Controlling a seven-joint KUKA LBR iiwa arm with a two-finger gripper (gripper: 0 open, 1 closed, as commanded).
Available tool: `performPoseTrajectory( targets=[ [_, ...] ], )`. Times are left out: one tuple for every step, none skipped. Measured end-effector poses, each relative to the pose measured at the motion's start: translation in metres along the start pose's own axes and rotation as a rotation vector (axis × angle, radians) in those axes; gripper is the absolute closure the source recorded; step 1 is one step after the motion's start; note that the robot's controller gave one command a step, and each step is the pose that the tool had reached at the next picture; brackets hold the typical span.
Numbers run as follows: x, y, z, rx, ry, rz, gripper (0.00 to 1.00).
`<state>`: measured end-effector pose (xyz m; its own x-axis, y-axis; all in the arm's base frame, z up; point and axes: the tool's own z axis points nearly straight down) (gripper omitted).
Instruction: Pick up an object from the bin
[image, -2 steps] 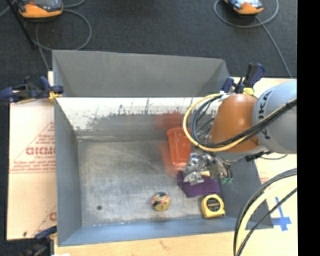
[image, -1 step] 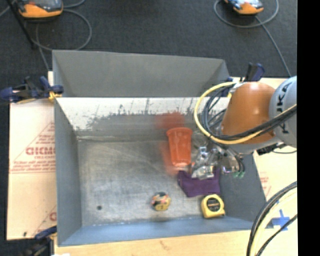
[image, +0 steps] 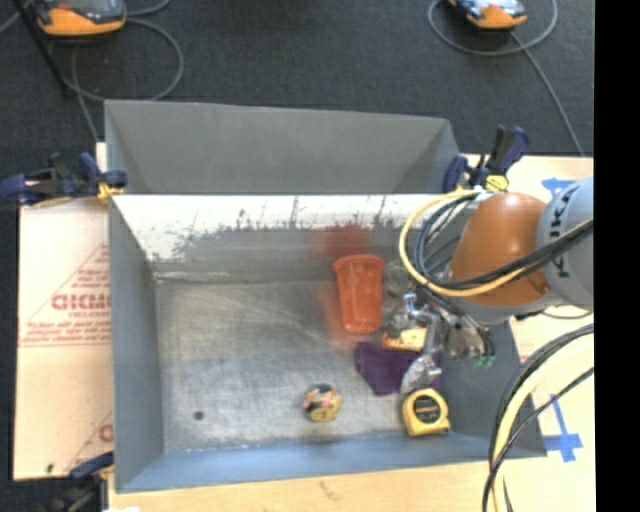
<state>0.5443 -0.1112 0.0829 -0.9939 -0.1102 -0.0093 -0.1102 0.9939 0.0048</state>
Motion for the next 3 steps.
performPoseTrajectory(
  targets=[
    [-0.005, 0.000, -0.004, 0.005, -0.018, -0.002, 1.00],
    [-0.005, 0.000, -0.004, 0.005, -0.018, -0.003, 1.00],
    [-0.003, 0.001, -0.047, 0.003, 0.010, -0.009, 1.00]
  ],
)
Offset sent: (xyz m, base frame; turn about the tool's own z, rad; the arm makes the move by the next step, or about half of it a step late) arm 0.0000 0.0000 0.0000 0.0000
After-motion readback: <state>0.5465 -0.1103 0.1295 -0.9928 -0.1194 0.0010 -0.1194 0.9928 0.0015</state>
